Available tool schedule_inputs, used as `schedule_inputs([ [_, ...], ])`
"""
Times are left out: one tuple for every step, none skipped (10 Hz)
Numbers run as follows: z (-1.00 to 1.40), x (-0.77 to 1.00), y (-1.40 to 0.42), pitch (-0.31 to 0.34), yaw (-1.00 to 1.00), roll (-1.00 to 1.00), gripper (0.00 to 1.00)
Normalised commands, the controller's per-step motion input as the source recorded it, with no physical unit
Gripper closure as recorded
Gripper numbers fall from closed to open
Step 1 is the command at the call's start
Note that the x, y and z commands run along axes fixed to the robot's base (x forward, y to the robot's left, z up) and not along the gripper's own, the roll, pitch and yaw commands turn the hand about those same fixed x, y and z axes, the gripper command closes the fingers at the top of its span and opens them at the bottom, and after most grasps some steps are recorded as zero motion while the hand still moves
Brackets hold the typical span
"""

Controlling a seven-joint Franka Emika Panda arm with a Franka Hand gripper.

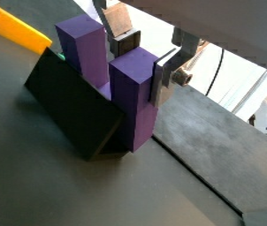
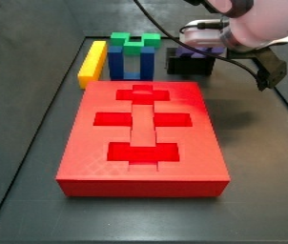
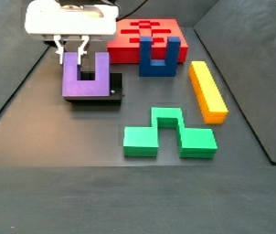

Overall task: Pick up the purple object. Move up. Place the purple object on the fixture. Regrasp the purple object. Move to above the board. Insert the purple object.
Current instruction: Regrasp the purple object.

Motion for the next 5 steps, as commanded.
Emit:
schedule_inputs([
  [0.00,0.00,0.00,0.000,0.00,0.00,1.00],
  [0.00,0.00,0.00,0.000,0.00,0.00,1.00],
  [0.00,0.00,0.00,0.000,0.00,0.00,1.00],
  [0.00,0.00,0.00,0.000,0.00,0.00,1.00],
  [0.00,0.00,0.00,0.000,0.00,0.00,1.00],
])
